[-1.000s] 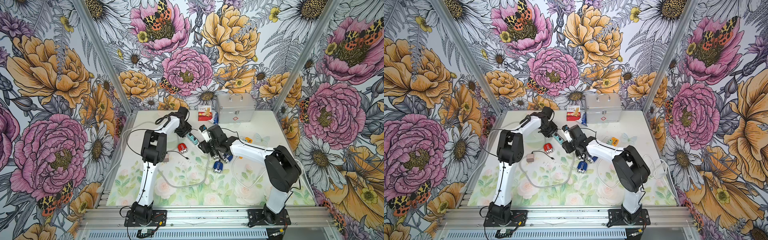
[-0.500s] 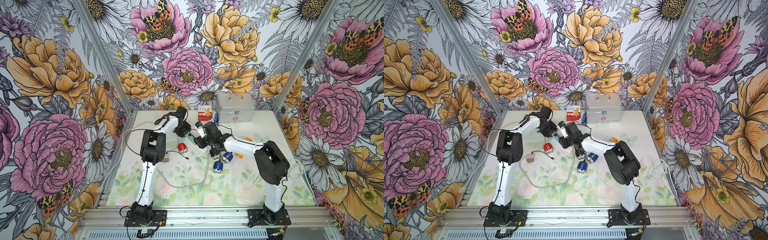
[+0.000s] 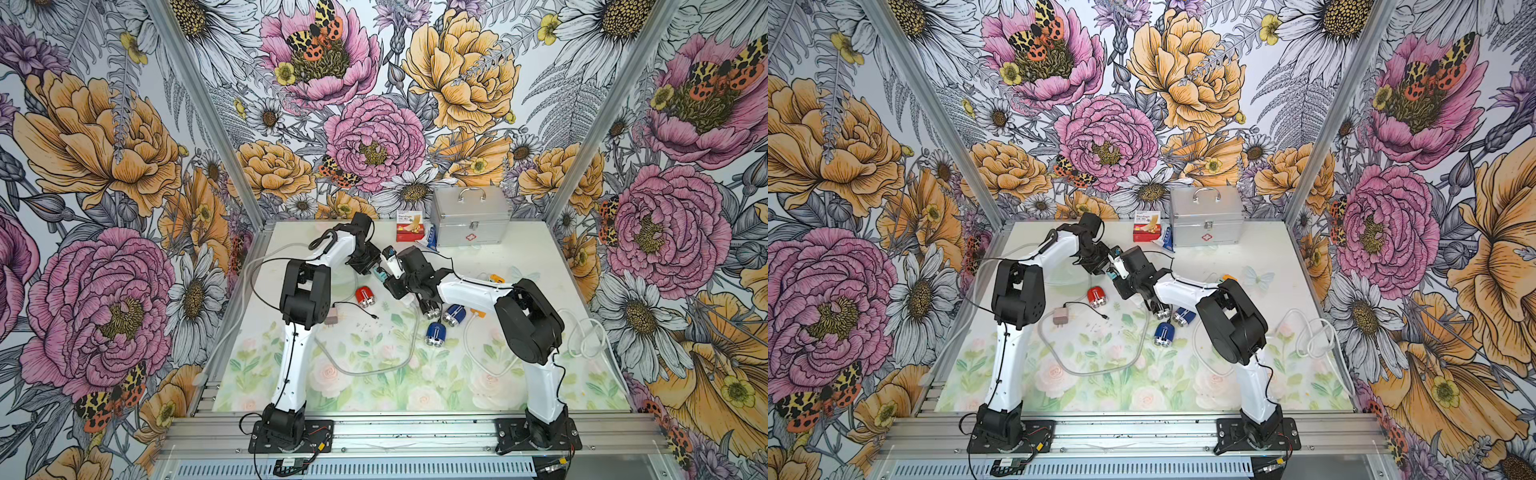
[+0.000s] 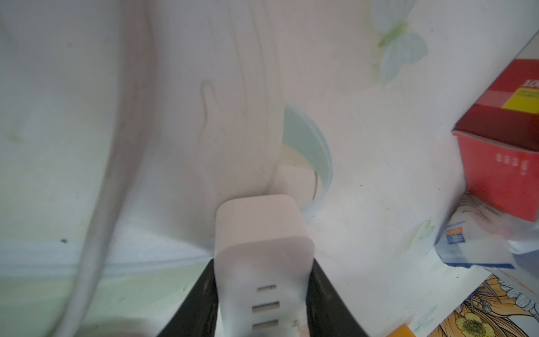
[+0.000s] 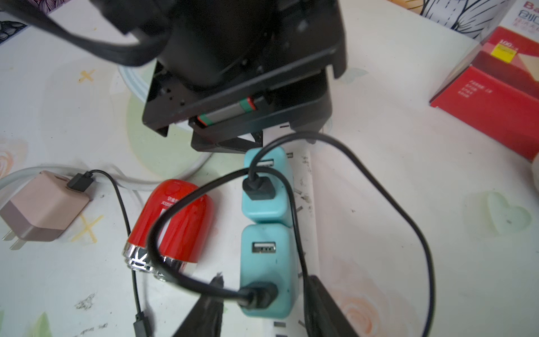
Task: Unplug the electric shaver
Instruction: Remove the plug from the socket.
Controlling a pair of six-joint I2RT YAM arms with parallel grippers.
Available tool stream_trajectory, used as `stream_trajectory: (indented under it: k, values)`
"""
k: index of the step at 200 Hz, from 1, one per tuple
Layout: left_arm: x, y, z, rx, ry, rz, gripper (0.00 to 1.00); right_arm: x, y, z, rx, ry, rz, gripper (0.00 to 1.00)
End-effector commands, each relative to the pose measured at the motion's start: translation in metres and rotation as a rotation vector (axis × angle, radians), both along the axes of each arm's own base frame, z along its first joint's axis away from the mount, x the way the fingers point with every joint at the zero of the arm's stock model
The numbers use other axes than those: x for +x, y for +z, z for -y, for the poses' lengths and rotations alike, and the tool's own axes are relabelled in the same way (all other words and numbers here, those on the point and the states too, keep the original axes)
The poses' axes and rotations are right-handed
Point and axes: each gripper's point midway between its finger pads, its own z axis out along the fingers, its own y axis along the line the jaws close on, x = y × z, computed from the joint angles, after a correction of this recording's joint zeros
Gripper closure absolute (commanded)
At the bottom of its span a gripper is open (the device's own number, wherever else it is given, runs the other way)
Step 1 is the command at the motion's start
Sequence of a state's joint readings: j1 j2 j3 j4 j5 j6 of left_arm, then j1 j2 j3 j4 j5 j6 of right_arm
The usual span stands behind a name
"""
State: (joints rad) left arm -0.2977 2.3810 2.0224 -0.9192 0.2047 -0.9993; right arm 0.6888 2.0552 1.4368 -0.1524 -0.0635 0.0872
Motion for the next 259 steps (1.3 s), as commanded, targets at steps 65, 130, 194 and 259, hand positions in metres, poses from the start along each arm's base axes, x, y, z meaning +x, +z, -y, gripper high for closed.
stream_trajectory:
  k: [65,130,194,259]
  values:
    - [-0.015,-0.026,0.010,-0.036,-0.006,-0.101,0.63,0.011,-0.004,-0.007,-0.043,-0.012,0.052,0.65]
    - [-0.017,-0.032,0.009,-0.024,-0.008,-0.112,0.64,0.014,0.022,-0.011,-0.007,-0.020,0.088,0.79]
    - [-0.021,-0.037,0.009,-0.016,-0.013,-0.123,0.67,0.016,0.051,-0.016,0.170,-0.056,0.005,0.88]
    - [-0.023,-0.041,0.009,-0.025,-0.010,-0.136,0.69,0.000,0.051,-0.023,-0.072,0.015,0.216,0.89]
